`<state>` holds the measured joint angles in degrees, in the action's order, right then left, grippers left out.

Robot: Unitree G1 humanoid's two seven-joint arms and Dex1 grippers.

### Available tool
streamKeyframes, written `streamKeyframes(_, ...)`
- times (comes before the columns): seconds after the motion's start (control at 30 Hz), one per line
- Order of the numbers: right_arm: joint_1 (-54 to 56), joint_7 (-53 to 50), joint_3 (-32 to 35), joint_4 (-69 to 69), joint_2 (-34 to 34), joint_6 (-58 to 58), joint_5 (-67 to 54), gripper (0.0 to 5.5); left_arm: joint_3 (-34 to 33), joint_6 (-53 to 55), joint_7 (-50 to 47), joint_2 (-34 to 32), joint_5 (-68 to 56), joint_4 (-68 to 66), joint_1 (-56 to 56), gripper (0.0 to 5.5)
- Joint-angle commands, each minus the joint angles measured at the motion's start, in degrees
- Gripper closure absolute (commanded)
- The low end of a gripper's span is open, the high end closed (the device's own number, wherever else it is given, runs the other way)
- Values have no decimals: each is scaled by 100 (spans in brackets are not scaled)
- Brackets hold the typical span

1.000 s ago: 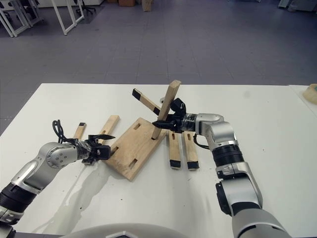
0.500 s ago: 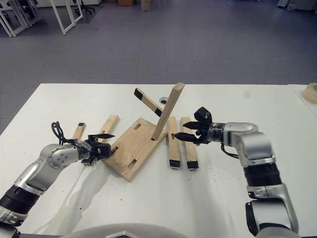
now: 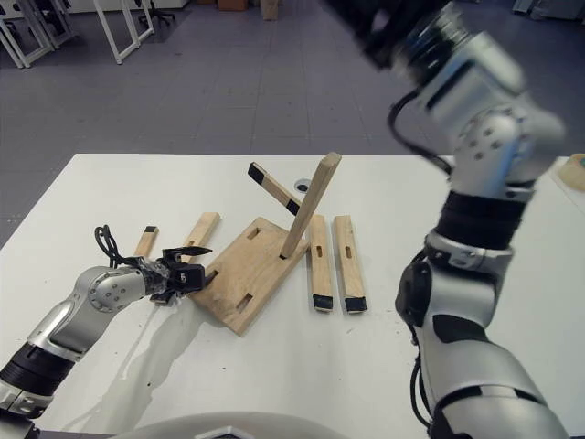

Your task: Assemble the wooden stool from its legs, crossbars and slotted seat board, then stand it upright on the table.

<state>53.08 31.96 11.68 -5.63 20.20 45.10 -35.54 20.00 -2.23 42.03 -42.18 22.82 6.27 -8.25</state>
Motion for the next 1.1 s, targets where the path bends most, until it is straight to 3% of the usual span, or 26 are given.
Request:
streamKeyframes(0.03,-1397,291,-1216,-615,-297,-198,721,171,233,138,164,73,118,-211,186,247)
streamKeyframes(0.13,-1674,329,-1553,-768,-385,-446,1001,171,255,168,169,116,115,-195,172,247)
streamKeyframes(0.33,-555,-420,-64,208,-246,-385,136,171,292,535,168,175,166,-59,404,247)
streamKeyframes(0.47,60,-1156,1024,632,27,-420,-447,171,253,1701,188,429,193,262,716,247)
streamKeyframes(0.57,-503,-1565,1221,980,190,-263,-362,171,124,2883,125,769,117,632,851,247)
streamKeyframes(0.7,-2336,-2163,998,1675,286,-39,294,171,119,4228,-149,1333,134,865,853,247)
streamKeyframes(0.87,-4883,-2397,-160,2780,139,161,1122,171,160,5409,-729,2226,68,566,460,247)
streamKeyframes(1.1,-5808,-2771,-849,3334,-98,778,1437,171,-316,5640,-1571,3259,-360,-493,-253,247)
